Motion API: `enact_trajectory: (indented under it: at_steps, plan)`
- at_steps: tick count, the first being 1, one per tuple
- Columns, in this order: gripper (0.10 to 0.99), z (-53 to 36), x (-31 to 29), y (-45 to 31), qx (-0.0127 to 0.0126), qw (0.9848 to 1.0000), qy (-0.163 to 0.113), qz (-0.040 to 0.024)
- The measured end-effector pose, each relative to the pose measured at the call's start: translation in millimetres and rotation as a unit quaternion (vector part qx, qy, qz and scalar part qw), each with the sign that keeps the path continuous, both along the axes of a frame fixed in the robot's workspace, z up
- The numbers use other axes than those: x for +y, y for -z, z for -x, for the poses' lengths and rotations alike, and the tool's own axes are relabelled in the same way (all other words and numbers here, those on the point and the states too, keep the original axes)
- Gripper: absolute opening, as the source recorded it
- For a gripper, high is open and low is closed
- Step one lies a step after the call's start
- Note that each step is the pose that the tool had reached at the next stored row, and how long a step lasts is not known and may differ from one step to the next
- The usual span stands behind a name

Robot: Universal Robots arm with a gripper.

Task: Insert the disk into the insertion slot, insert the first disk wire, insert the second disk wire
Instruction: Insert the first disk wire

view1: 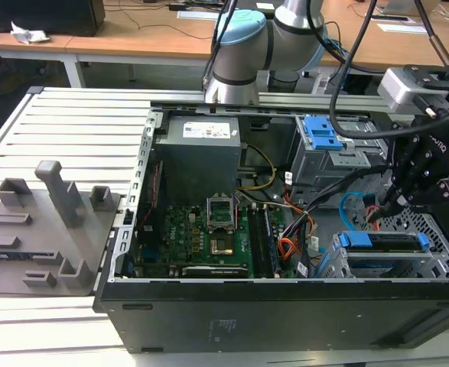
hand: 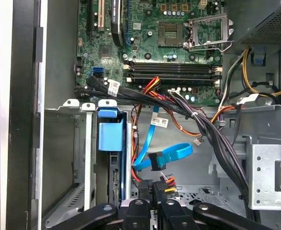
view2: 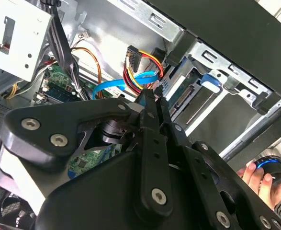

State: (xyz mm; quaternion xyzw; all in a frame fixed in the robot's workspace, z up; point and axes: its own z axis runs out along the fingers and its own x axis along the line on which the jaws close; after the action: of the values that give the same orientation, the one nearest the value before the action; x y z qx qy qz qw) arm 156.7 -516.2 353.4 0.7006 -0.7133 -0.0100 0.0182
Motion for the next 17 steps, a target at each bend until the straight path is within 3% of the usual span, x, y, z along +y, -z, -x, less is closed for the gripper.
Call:
enact_trajectory:
  at_steps: [9, 14, 17]
  plan:
    - [0.161, 0.0, -11.3, 0.9, 0.0000, 1.0000, 0.000, 0.0000]
    - [0.161, 0.0, -22.3, 2.8, 0.0000, 1.0000, 0.000, 0.0000]
    - [0.161, -0.3, -24.1, 3.4, 0.0000, 1.0000, 0.000, -0.0001]
